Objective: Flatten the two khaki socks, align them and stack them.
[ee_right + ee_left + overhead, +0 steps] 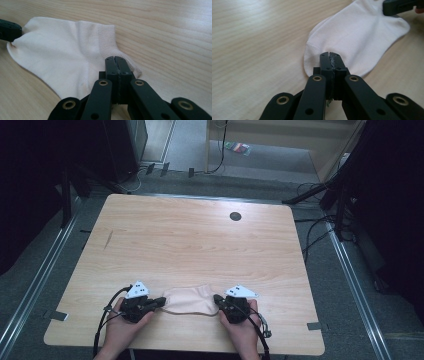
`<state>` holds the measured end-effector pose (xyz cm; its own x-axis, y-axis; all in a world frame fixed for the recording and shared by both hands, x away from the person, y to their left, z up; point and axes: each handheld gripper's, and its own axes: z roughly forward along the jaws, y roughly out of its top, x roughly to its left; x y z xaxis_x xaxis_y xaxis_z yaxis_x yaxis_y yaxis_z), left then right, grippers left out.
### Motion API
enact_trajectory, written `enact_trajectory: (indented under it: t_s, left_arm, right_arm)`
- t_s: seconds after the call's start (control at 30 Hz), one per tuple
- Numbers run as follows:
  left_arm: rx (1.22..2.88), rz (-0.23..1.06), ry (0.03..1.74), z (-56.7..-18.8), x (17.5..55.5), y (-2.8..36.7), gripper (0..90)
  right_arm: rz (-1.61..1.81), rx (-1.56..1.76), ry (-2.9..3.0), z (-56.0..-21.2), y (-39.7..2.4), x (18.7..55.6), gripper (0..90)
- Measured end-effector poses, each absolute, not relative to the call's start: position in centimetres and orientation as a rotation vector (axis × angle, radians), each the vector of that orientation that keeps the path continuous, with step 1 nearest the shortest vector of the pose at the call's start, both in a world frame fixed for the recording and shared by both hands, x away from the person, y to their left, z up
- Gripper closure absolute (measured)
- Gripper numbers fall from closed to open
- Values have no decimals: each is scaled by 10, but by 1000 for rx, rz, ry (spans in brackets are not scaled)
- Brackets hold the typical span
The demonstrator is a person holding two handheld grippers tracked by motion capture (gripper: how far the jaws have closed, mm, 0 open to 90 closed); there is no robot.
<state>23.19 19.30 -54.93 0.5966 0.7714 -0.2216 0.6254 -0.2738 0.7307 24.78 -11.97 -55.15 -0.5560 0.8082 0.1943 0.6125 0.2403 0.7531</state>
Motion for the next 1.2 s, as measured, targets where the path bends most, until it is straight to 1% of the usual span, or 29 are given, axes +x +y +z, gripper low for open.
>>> enact_trajectory:
  t_s: [0.13, 0.3, 0.33, 0.43, 0.5, 0.57, 0.63, 0.7, 0.73, 0.8, 0.87, 0.93, 1.1, 1.2]
  left_arm:
    - [1986, 241, 1124, -550, 235, 198, 900]
    - [1939, 210, 1109, -551, 233, 202, 889]
    - [1920, 197, 1084, -549, 232, 205, 872]
    - [1856, 220, 1057, -543, 228, 211, 786]
    - [1820, 245, 1051, -541, 228, 215, 703]
    - [1779, 277, 1051, -537, 227, 220, 573]
    - [1746, 308, 1065, -534, 227, 225, 460]
    - [1709, 340, 1081, -531, 226, 231, 342]
    - [1697, 350, 1086, -530, 226, 234, 294]
    - [1665, 371, 1098, -528, 225, 240, 241]
    - [1633, 392, 1113, -526, 226, 249, 188]
    - [1613, 413, 1128, -525, 226, 255, 169]
    - [1598, 446, 1176, -525, 227, 271, 138]
    - [1587, 455, 1196, -526, 227, 279, 138]
  right_arm:
    - [1184, 1337, 2276, -550, -116, 250, 900]
    - [1232, 1356, 2272, -552, -120, 251, 900]
    - [1275, 1369, 2261, -552, -123, 251, 840]
    - [1354, 1367, 2203, -546, -130, 248, 780]
    - [1367, 1319, 2166, -541, -133, 246, 679]
    - [1362, 1287, 2133, -537, -136, 245, 564]
    - [1370, 1257, 2099, -533, -140, 245, 471]
    - [1383, 1258, 2063, -530, -145, 246, 340]
    - [1377, 1261, 2055, -528, -148, 248, 285]
    - [1382, 1280, 2044, -526, -152, 249, 214]
    - [1402, 1287, 2025, -523, -159, 250, 168]
    - [1406, 1274, 2016, -520, -165, 251, 139]
    - [1389, 1290, 1993, -517, -179, 252, 135]
    - [1376, 1312, 1973, -515, -189, 254, 135]
